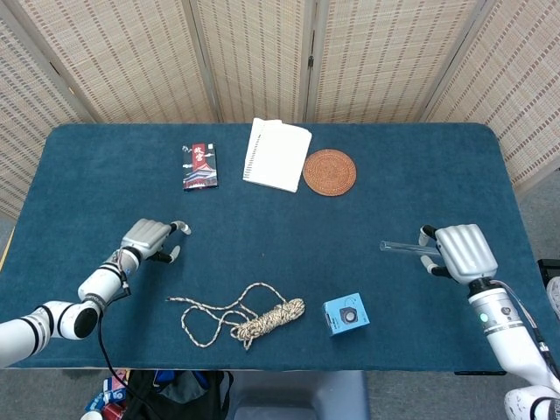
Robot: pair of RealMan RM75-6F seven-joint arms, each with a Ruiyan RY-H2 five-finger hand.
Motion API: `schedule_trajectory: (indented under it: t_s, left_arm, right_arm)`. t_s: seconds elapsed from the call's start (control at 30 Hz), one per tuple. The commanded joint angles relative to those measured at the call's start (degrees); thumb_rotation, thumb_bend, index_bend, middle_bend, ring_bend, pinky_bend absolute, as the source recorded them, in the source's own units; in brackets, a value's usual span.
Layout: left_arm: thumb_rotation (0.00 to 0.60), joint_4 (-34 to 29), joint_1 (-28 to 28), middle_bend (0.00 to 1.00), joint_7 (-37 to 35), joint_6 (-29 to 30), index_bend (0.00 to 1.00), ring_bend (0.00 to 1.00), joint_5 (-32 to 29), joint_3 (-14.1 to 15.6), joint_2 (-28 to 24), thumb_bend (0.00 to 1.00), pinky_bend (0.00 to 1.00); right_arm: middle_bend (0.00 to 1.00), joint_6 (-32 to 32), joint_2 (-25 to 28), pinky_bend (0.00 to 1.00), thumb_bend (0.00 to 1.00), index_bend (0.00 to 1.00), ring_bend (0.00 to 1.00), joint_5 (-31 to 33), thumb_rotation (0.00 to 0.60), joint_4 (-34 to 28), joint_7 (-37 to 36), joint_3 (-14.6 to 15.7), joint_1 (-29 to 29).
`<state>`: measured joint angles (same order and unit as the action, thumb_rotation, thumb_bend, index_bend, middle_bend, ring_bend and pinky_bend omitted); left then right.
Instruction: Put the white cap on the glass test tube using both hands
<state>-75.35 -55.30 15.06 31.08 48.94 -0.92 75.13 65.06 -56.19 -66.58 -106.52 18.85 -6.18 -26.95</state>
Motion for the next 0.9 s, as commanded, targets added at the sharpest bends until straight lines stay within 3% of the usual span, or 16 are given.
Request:
schedule_trajectory:
  t_s: [0.03, 0.3, 0.33, 0.43, 0.47, 0.63, 0.8, 0.9]
  left_arm:
    - [0.323, -1.0, -0.3, 0.98, 0.7, 0.8, 0.12, 0.98, -0.5, 0.2, -0.3, 0.49, 0.95]
    - [0.341, -2.9, 0.4, 0.94, 0.5, 6.0, 0.09, 0.93, 1.2, -1.2, -1.3, 0.49, 0.94]
    - [0.377, -2.9, 0.9, 0.92, 0.3, 8.0, 0.09, 0.9, 2.9, -1.7, -1.3, 0.48, 0.93]
    - [0.579, -2.4, 1.9, 0.85, -0.2, 11.3, 0.09, 0.82, 6.3, -2.2, -1.3, 0.4, 0.91]
    - [0.597, -2.1, 2.1, 0.84, -0.3, 11.9, 0.09, 0.8, 7.2, -2.2, -1.2, 0.37, 0.9]
    - [0.6, 1.6, 1.9, 0.81, 0.9, 13.3, 0.2, 0.79, 9.4, -3.2, 0.5, 0.23, 0.89]
    - [0.6, 5.4, 1.3, 0.81, 2.4, 12.2, 0.33, 0.81, 10.2, -3.0, 3.2, 0.22, 0.89]
    - [0.6, 7.5, 1.1, 0.83, 2.9, 10.7, 0.35, 0.83, 9.7, -3.0, 5.0, 0.21, 0.89]
  right_arm:
    - [1.0, -0.1, 0.0, 1.0, 0.68, 0.86, 1.0, -0.1, 0.6, 0.1, -0.2, 0.0, 0.1]
    - [1.0, 0.3, 0.2, 1.0, 0.68, 0.86, 1.0, -0.6, 0.6, 0.2, -0.9, -0.2, 0.7]
    - [1.0, 0.3, 0.2, 1.0, 0.68, 0.86, 1.0, -0.7, 0.6, 0.2, -1.1, -0.3, 0.7]
    - [1.0, 0.3, 0.3, 1.0, 0.68, 0.86, 1.0, -0.8, 0.6, 0.2, -1.2, -0.4, 0.8]
    - [1.0, 0.3, 0.3, 1.0, 0.68, 0.86, 1.0, -0.8, 0.6, 0.2, -1.3, -0.4, 0.8]
    - [1.0, -0.2, 0.4, 1.0, 0.68, 0.86, 1.0, -0.9, 0.6, 0.0, -1.2, -0.6, 0.5]
    - [1.0, -0.2, 0.6, 1.0, 0.68, 0.86, 1.0, -0.8, 0.6, -0.1, -1.3, -0.7, 0.7]
    - [1.0, -0.3, 0.6, 1.0, 0.68, 0.86, 1.0, -0.7, 0.6, 0.1, -1.4, -0.6, 0.9]
